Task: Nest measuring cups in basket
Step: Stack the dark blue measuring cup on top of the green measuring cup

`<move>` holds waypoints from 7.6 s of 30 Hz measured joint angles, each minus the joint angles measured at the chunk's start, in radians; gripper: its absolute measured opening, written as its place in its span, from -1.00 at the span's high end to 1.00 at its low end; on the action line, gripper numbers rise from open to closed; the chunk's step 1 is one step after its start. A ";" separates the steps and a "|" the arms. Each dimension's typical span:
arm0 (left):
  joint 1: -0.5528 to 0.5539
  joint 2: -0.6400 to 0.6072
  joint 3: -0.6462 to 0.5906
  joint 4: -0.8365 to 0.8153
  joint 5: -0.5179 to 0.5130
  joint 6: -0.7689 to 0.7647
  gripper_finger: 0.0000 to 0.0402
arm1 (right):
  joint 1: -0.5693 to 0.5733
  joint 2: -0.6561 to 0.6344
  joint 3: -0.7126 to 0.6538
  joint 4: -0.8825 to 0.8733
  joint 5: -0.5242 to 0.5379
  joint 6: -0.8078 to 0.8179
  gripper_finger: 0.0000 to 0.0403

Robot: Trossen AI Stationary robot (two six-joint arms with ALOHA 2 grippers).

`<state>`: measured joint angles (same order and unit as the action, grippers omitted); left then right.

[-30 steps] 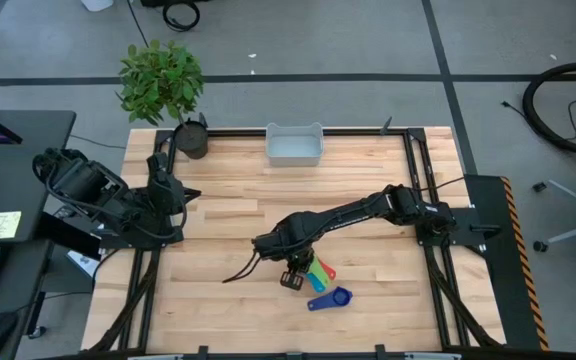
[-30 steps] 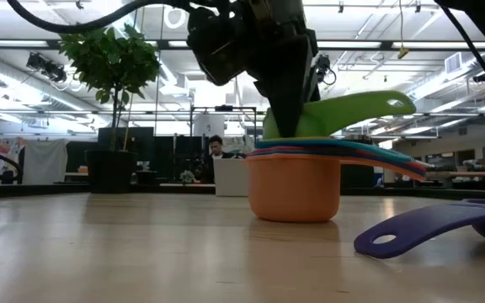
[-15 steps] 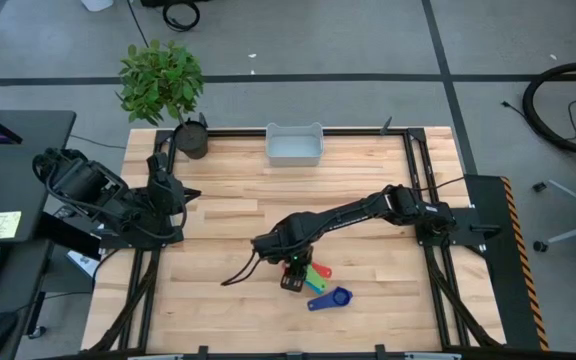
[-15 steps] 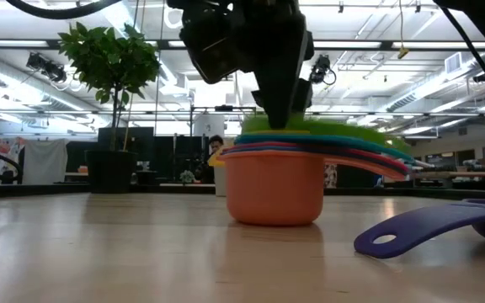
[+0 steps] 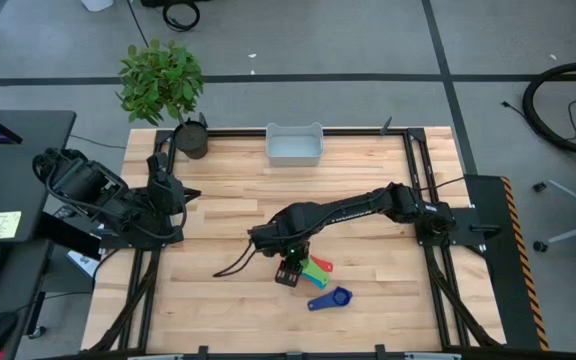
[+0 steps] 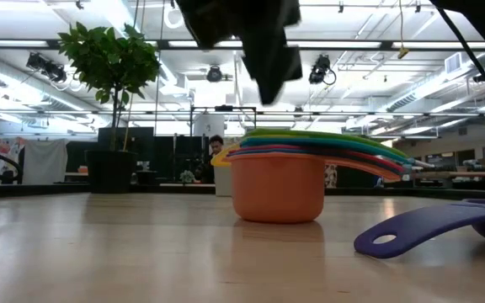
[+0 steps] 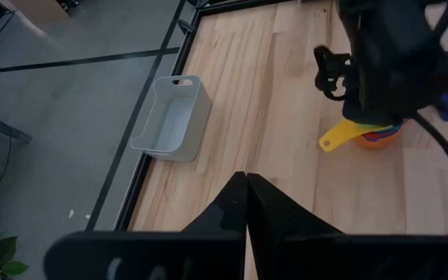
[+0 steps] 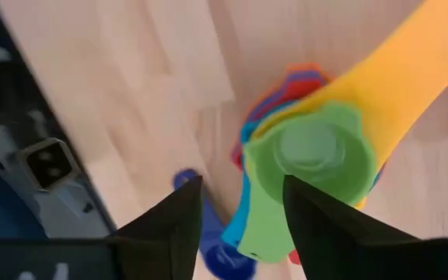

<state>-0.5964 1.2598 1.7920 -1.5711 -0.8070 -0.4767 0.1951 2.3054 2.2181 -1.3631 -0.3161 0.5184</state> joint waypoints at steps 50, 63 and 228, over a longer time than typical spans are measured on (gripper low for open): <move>0.000 0.001 0.000 0.000 0.000 -0.011 0.97 | 0.341 0.001 -0.332 0.059 0.036 0.319 0.25; 0.000 0.001 0.000 0.001 0.000 -0.037 0.97 | 0.340 -0.006 -0.467 0.178 0.052 0.267 0.32; 0.117 0.004 0.000 0.018 -0.017 -0.192 0.97 | 0.030 -0.242 -0.573 0.559 0.148 -1.774 0.93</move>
<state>-0.4789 1.2636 1.7920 -1.5536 -0.8238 -0.6689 0.2249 2.0631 1.6455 -0.8039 -0.1684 -1.2553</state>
